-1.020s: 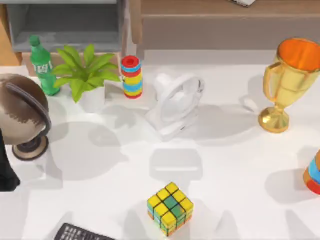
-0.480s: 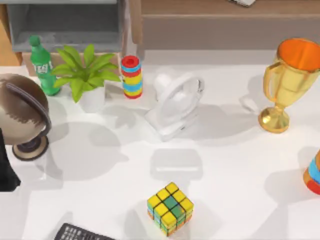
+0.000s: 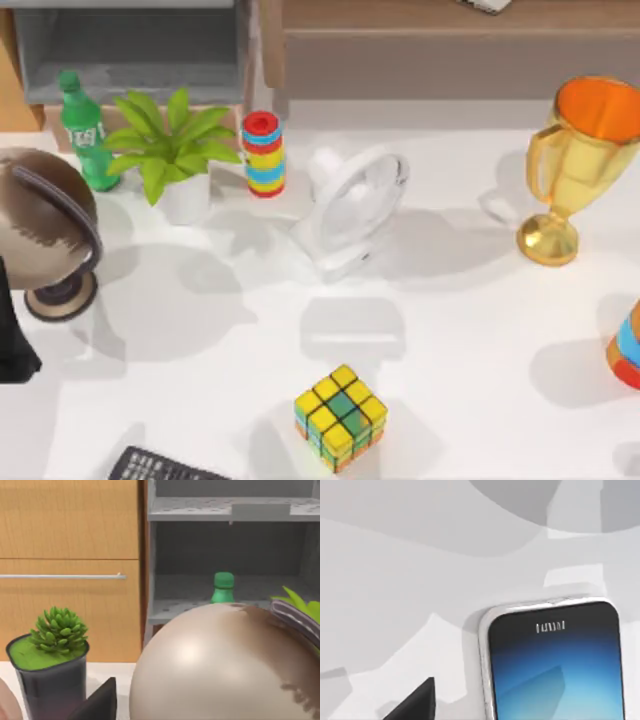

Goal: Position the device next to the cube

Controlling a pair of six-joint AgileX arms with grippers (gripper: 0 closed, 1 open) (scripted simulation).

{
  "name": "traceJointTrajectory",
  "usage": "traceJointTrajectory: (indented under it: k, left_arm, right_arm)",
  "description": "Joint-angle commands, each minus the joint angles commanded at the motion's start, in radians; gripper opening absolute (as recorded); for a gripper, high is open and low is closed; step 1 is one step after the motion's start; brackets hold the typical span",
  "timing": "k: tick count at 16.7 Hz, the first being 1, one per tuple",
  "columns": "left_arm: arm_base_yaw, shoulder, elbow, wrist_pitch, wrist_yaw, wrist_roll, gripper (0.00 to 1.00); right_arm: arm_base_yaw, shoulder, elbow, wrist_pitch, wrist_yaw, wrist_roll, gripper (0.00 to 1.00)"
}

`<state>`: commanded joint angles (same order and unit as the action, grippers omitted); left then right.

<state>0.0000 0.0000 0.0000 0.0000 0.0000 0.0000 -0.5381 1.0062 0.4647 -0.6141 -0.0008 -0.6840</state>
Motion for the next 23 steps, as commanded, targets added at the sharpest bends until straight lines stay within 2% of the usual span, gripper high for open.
traceJointTrajectory:
  k: [4, 8, 14, 20, 23]
  left_arm:
    - [0.000, 0.000, 0.000, 0.000, 0.000, 0.000, 1.00]
    - [0.000, 0.000, 0.000, 0.000, 0.000, 0.000, 1.00]
    - [0.000, 0.000, 0.000, 0.000, 0.000, 0.000, 1.00]
    - [0.000, 0.000, 0.000, 0.000, 0.000, 0.000, 1.00]
    - [0.000, 0.000, 0.000, 0.000, 0.000, 0.000, 1.00]
  right_arm:
    - [-0.139, 0.246, 0.126, -0.154, 0.001, -0.178, 1.00]
    - [-0.213, 0.375, 0.199, -0.229, 0.001, -0.273, 1.00]
    - [-0.214, 0.384, 0.197, -0.228, 0.001, -0.277, 1.00]
    - [-0.216, 0.476, 0.122, -0.055, 0.001, -0.276, 1.00]
    - [-0.217, 0.495, 0.107, -0.027, 0.001, -0.276, 1.00]
